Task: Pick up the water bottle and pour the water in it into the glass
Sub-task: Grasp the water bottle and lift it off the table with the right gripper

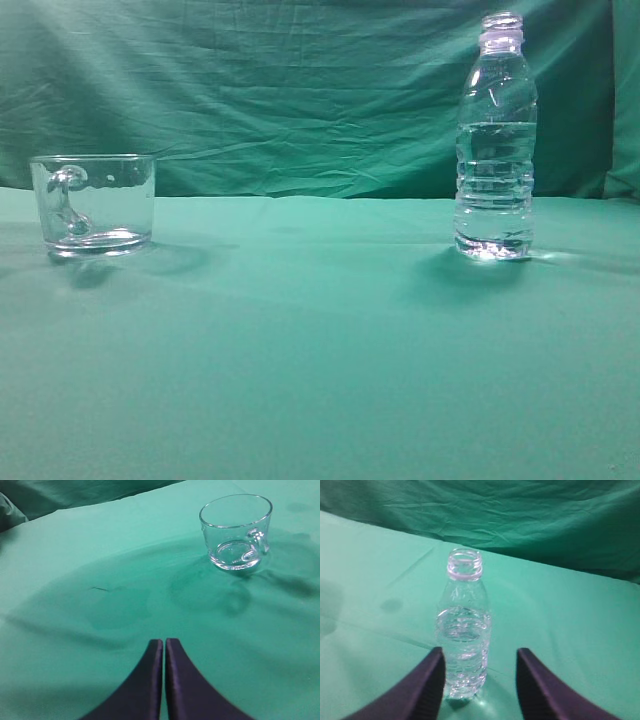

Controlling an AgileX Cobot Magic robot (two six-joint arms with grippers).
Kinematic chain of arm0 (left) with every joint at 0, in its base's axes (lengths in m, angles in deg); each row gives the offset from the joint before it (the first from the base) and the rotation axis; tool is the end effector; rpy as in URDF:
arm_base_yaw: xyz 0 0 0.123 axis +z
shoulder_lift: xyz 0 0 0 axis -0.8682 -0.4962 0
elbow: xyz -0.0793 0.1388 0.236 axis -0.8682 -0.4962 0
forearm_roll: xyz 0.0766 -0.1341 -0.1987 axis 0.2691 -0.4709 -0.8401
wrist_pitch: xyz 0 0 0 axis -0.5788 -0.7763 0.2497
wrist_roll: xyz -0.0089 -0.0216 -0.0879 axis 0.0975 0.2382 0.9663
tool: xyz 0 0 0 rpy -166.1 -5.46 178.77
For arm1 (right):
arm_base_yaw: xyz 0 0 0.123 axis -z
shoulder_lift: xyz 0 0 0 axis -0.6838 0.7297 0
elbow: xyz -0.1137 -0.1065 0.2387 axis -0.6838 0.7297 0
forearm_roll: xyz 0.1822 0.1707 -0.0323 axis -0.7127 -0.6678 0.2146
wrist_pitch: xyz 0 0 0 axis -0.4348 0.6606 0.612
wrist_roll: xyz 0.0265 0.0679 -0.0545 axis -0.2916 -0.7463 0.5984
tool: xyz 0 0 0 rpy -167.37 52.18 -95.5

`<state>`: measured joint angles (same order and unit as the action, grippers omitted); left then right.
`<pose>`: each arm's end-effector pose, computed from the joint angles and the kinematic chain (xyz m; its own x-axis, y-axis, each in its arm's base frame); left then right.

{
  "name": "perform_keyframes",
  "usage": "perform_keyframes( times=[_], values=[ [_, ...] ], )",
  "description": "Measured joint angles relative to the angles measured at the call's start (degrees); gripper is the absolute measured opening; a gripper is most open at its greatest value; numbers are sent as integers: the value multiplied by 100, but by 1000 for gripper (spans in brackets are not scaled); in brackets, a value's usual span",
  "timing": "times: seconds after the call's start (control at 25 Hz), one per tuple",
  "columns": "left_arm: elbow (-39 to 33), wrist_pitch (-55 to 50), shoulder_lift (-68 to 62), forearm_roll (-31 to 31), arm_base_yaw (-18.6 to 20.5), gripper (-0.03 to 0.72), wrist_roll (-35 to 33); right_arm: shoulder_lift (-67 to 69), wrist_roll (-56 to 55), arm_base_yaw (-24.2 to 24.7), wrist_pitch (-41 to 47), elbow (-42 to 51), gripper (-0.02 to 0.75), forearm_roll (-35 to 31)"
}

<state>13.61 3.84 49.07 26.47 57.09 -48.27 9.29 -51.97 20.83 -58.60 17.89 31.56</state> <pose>0.0513 -0.0034 0.1766 -0.2696 0.2184 -0.9379 0.1184 0.9741 0.1927 0.1685 0.0638 0.2180 -0.2274 -0.1105 -0.9675 -0.3348 0.9418 -0.0289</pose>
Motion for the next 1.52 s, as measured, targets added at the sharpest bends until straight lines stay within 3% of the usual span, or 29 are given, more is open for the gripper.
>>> perform_keyframes(
  times=[0.16,0.28,0.36,0.4,1.0,1.52],
  values=[
    [0,0,0,0,0,0,0,704,-249,-149,-235,-159,530,136],
    [0,0,0,0,0,0,0,1161,-463,-177,-302,-415,653,174],
    [0,0,0,0,0,0,0,1443,-554,-191,-332,-591,642,174],
    [0,0,0,0,0,0,0,1596,-585,-191,-357,-671,684,174],
    [0,0,0,0,0,0,0,3779,-1165,-191,-1812,-1305,669,232],
    [0,0,0,0,0,0,0,4883,-1431,-204,-2338,-2012,669,417]
  ],
)
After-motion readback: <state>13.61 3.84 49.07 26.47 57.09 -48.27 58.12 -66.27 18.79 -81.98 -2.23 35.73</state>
